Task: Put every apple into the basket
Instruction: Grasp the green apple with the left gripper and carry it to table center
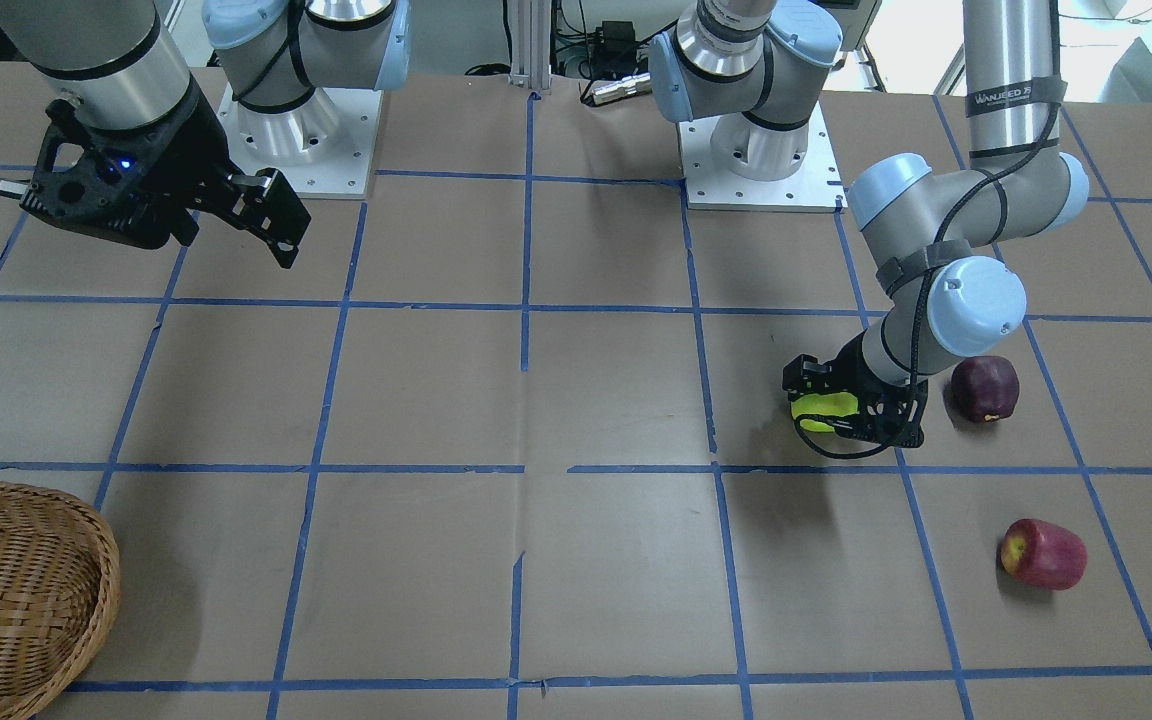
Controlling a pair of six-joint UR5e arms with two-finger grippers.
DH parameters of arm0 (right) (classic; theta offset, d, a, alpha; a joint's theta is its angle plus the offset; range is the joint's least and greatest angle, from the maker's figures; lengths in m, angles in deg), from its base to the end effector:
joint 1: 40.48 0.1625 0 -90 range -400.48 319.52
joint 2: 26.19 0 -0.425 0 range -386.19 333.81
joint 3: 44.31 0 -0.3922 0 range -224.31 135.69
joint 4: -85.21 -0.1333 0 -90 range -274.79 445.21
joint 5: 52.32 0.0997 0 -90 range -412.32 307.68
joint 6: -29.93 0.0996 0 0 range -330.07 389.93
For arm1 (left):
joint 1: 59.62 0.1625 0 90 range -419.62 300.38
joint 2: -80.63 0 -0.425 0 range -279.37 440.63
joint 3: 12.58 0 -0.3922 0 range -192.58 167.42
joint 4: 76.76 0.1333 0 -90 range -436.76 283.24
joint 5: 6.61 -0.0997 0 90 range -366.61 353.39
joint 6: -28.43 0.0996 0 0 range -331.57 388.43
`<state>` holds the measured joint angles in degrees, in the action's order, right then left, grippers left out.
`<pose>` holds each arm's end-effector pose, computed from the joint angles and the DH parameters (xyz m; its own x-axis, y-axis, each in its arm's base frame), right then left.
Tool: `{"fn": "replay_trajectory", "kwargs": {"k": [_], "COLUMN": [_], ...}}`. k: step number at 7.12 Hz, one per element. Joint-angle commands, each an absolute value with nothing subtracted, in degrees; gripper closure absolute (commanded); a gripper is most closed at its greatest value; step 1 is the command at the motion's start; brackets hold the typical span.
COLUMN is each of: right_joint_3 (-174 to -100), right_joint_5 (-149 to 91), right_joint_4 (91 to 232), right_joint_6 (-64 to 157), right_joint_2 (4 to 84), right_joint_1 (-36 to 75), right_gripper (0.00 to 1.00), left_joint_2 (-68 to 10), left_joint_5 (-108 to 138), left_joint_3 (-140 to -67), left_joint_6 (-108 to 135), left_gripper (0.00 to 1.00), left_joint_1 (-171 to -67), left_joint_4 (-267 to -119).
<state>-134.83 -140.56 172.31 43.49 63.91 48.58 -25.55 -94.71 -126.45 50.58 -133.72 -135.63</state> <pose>0.1284 -0.4874 0.4795 -0.9677 0.2517 -0.0162 0.2502 0.9661 0.0635 0.0061 -0.5199 0.2045 -0.9910 0.1000 0.0888 0.1112 0.9851 0.1313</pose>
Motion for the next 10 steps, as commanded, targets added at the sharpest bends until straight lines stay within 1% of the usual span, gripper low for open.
{"fn": "replay_trajectory", "kwargs": {"k": [1,2,3,4,6,7,8,9,10], "right_joint_3": [-134.93,-134.93,-134.93,-134.93,-134.93,-134.93,-135.01,-135.1,-135.71], "right_joint_5": [-140.57,-140.57,-140.57,-140.57,-140.65,-140.57,-140.48,-140.65,-140.57], "right_joint_4": [172.22,172.57,173.09,173.62,173.63,173.45,172.93,172.75,173.18], "right_joint_6": [43.47,43.47,43.47,43.47,43.47,43.38,43.46,43.47,43.47], "right_joint_2": [63.9,63.81,63.81,63.72,63.46,63.46,62.5,61.27,60.91], "right_joint_1": [48.55,48.55,48.55,48.55,47.51,45.85,44.09,43.29,43.19], "right_gripper": [0.0,0.0,0.0,0.0,0.0,0.0,0.0,0.0,0.0], "left_joint_2": [-26.24,-27.63,-29.65,-31.76,-36.41,-38.26,-40.02,-39.34,-38.55], "left_joint_5": [-86.89,-82.33,-82.11,-82.02,-82.36,-83.41,-83.42,-83.42,-83.6], "left_joint_3": [-117.22,-113.43,-110.69,-109.54,-109.61,-110.31,-110.14,-109.79,-109.61], "left_joint_6": [38.52,26.79,11.71,3.64,-3.35,-4.08,-4.09,-3.05,-2.95], "left_gripper": [0.93,0.95,0.95,0.95,0.95,0.94,0.34,0.0,0.0], "left_joint_1": [-136.15,-141.91,-148.06,-154.65,-165.47,-168.4,-168.51,-168.6,-168.25], "left_joint_4": [-144.62,-145.74,-144.71,-142.09,-130.43,-126.8,-126.68,-126.51,-126.59]}}
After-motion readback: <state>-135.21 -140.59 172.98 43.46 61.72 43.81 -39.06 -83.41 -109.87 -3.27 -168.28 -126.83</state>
